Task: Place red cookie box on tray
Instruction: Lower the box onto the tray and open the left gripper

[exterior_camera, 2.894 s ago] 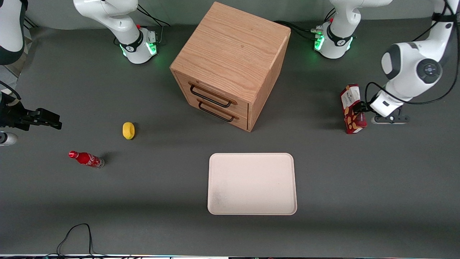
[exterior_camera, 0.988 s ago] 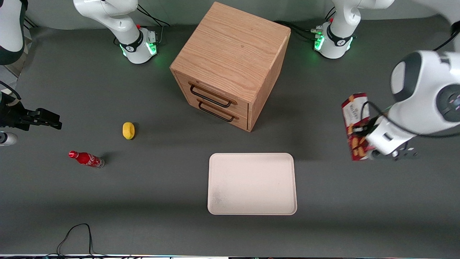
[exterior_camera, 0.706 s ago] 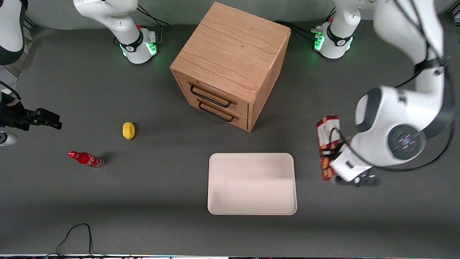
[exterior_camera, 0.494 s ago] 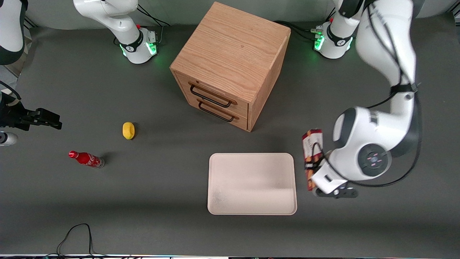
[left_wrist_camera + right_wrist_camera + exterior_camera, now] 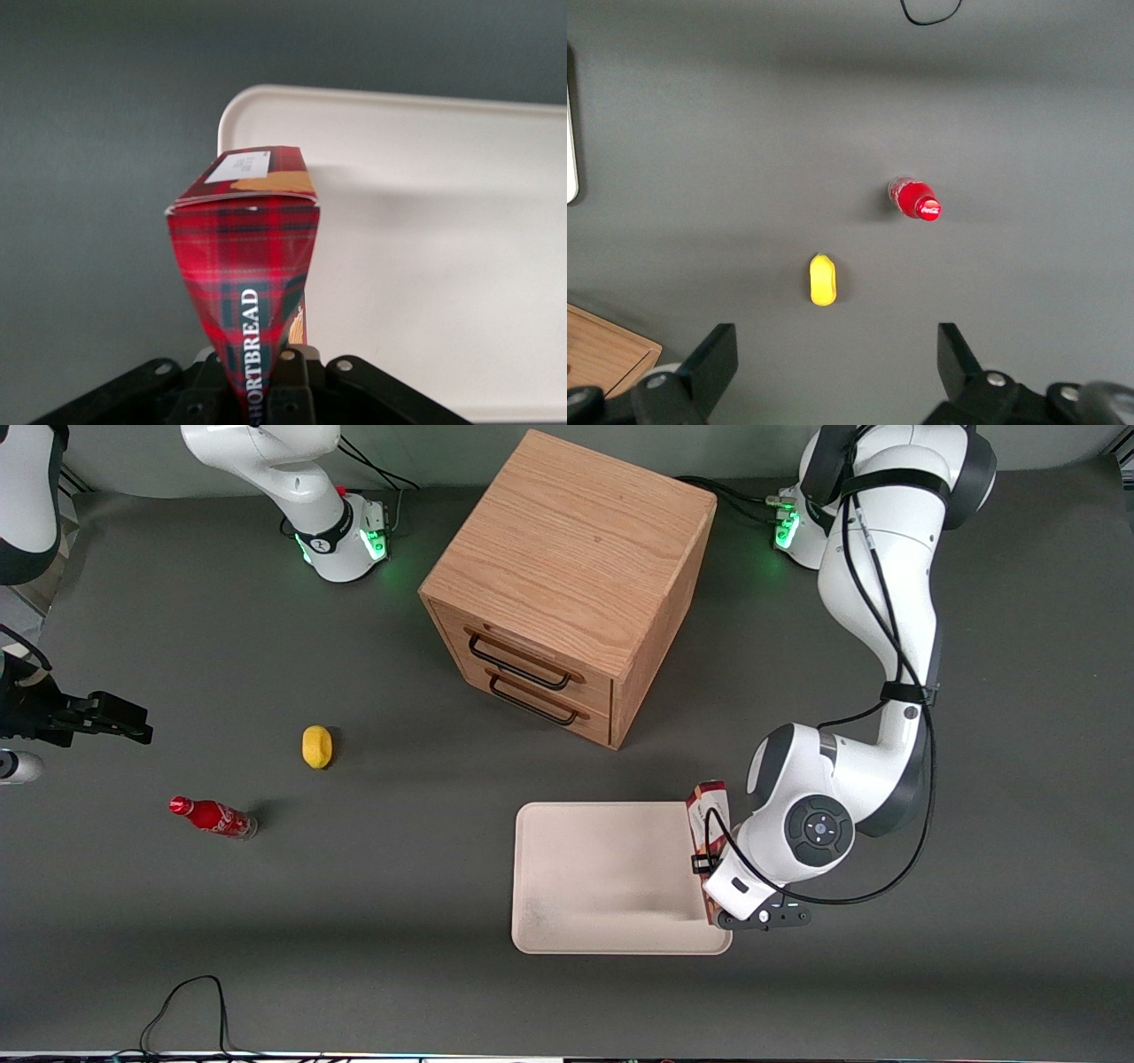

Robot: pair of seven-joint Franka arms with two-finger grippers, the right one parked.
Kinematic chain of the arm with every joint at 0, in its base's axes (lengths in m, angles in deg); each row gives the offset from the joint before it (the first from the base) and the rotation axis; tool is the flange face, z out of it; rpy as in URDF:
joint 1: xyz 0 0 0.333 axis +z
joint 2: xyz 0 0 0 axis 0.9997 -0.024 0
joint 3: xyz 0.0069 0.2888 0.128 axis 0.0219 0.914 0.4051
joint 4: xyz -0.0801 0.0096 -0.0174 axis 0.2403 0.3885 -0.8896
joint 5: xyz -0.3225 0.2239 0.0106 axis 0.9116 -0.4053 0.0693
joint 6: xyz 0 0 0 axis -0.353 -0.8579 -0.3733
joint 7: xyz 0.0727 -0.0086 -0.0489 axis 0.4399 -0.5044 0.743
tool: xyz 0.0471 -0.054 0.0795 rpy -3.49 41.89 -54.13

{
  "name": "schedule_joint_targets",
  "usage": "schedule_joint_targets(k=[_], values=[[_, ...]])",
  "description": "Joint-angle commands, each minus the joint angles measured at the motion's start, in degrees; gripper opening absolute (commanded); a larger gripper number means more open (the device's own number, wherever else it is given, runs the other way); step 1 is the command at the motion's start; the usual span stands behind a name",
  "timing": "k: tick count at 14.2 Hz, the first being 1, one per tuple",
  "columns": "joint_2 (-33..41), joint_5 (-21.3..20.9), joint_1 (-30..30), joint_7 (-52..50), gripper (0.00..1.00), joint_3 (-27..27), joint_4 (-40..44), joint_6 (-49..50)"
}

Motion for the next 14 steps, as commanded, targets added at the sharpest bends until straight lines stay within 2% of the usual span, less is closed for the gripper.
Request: schedule_joint_targets(k=[1,7,8,9,12,14], values=[[-2.62,0.31,-0.65,-1.22,0.0,0.53,1.69,-3.98],[-4.74,0.05,-1.01,-1.22,0.0,0.88,0.99,-7.33],[-4.74,-0.04,-1.01,-1.14,0.41,0.88,0.46,-8.47],[-4.48,-0.3,-1.09,-0.53,0.99,0.88,-0.5,-10.04],[-2.55,-1.53,-1.53,-0.61,1.0,0.88,-1.65,-10.24],[2.09,-1.62,-1.1,-0.35,1.0,0.88,-5.67,-9.88]])
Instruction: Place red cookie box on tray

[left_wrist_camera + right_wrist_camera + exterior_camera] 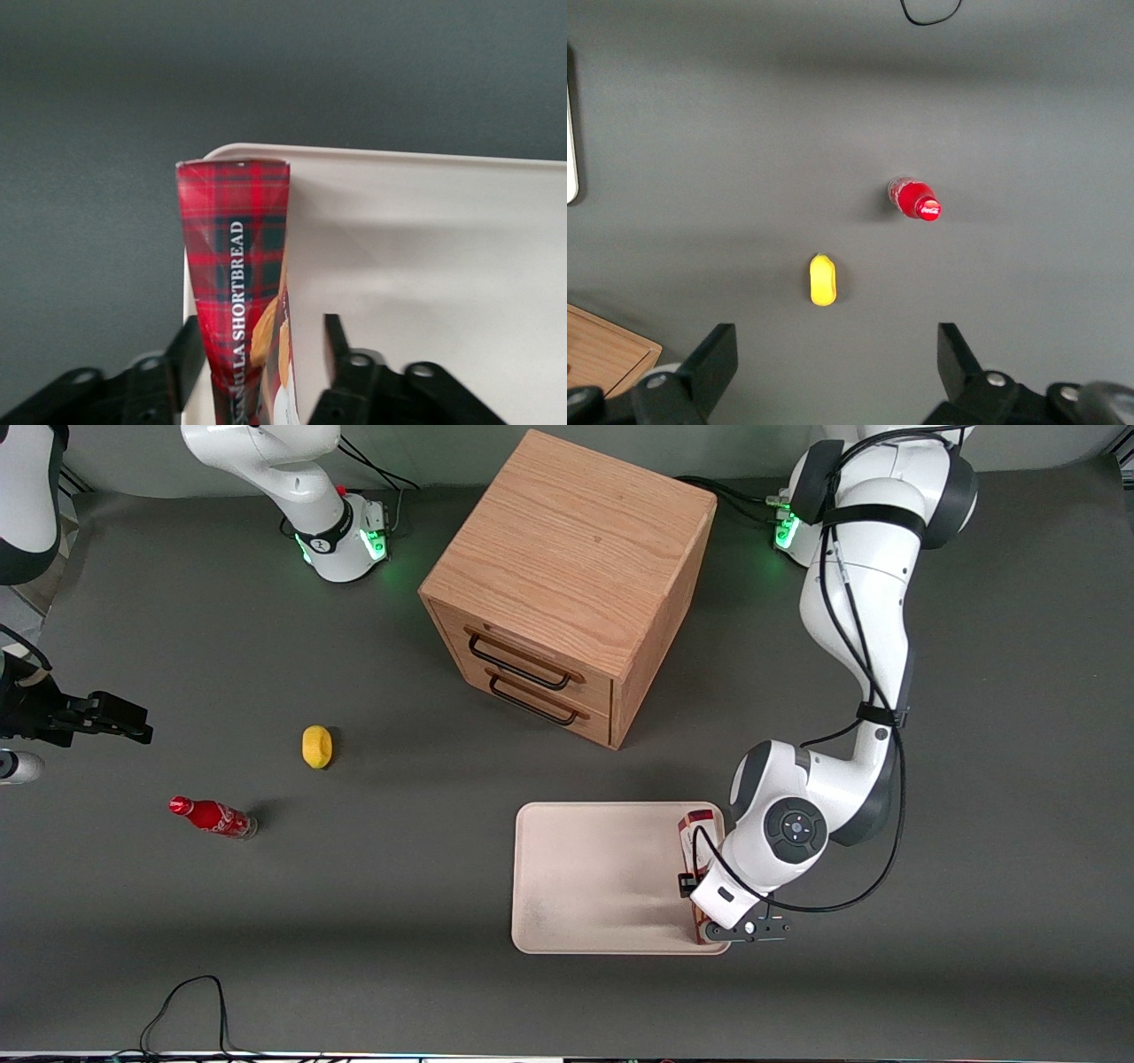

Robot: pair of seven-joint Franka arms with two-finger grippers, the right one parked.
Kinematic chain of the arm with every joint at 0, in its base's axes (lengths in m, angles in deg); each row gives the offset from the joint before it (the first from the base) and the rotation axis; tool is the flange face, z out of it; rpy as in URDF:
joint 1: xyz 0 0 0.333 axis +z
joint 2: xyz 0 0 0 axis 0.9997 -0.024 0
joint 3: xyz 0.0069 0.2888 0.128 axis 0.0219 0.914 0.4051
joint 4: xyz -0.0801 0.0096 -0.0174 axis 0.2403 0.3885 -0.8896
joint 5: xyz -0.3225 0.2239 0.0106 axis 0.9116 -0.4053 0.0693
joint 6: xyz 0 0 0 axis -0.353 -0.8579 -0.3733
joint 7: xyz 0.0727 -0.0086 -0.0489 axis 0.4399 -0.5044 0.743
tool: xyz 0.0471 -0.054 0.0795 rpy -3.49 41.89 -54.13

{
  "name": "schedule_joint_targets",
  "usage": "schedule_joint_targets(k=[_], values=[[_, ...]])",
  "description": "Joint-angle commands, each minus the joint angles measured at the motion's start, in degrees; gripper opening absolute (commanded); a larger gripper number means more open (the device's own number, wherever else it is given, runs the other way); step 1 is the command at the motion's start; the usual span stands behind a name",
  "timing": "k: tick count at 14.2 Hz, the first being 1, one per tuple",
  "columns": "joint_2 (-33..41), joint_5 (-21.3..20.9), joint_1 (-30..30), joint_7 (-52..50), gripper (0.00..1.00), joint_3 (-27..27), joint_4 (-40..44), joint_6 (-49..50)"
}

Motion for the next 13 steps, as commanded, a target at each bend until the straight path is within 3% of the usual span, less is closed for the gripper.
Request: schedule_joint_targets(k=[1,4,8,10,13], values=[[8.49,-1.07,0.21,-0.3,1.0,0.85,-7.45,0.55],[18.15,-1.07,2.41,0.05,1.0,0.85,-15.09,6.24],[27.13,-1.16,6.44,8.82,1.0,2.34,-19.5,19.07],[34.32,-1.51,9.08,10.5,1.0,2.35,-26.59,19.54],[46.19,-8.62,12.52,12.95,1.0,2.17,-36.89,20.41]])
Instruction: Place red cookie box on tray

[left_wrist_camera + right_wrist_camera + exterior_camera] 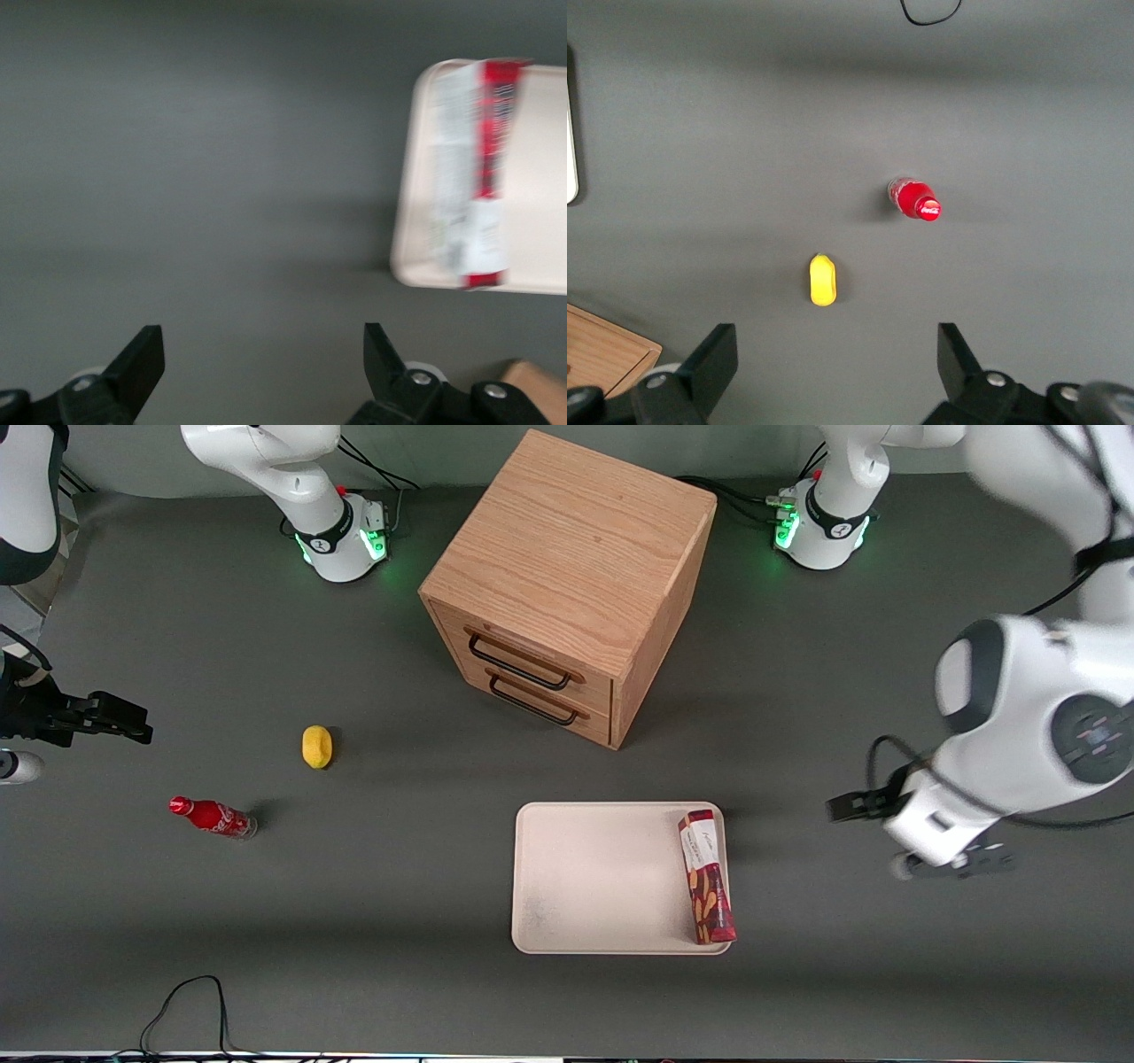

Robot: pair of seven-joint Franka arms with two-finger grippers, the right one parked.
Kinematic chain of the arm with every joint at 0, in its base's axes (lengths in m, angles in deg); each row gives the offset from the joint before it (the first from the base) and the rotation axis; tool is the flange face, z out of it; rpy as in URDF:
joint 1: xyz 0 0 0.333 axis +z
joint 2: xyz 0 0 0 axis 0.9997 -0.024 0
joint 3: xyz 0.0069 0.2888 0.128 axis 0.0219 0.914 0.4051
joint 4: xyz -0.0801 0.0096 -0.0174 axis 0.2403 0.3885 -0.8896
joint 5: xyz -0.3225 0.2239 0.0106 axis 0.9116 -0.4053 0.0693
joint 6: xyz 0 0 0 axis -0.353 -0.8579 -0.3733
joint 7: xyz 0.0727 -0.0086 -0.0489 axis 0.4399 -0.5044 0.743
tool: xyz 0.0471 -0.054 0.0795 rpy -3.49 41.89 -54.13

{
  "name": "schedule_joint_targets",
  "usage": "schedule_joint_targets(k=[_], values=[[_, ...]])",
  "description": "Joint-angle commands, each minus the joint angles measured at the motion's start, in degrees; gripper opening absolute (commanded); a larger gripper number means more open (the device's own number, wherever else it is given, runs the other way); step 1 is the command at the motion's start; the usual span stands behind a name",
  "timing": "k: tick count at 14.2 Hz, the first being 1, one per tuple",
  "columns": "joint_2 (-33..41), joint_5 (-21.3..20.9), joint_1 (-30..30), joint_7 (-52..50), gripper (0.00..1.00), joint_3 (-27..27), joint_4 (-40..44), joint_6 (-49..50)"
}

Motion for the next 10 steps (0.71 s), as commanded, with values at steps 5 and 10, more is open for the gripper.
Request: schedule_joint_targets(k=[5,10], values=[[24.2,-3.38,5.18,7.91,1.0,-0.97,-18.93,5.62],[26.76,-3.47,6.33,8.61,1.0,-0.97,-18.93,8.36]])
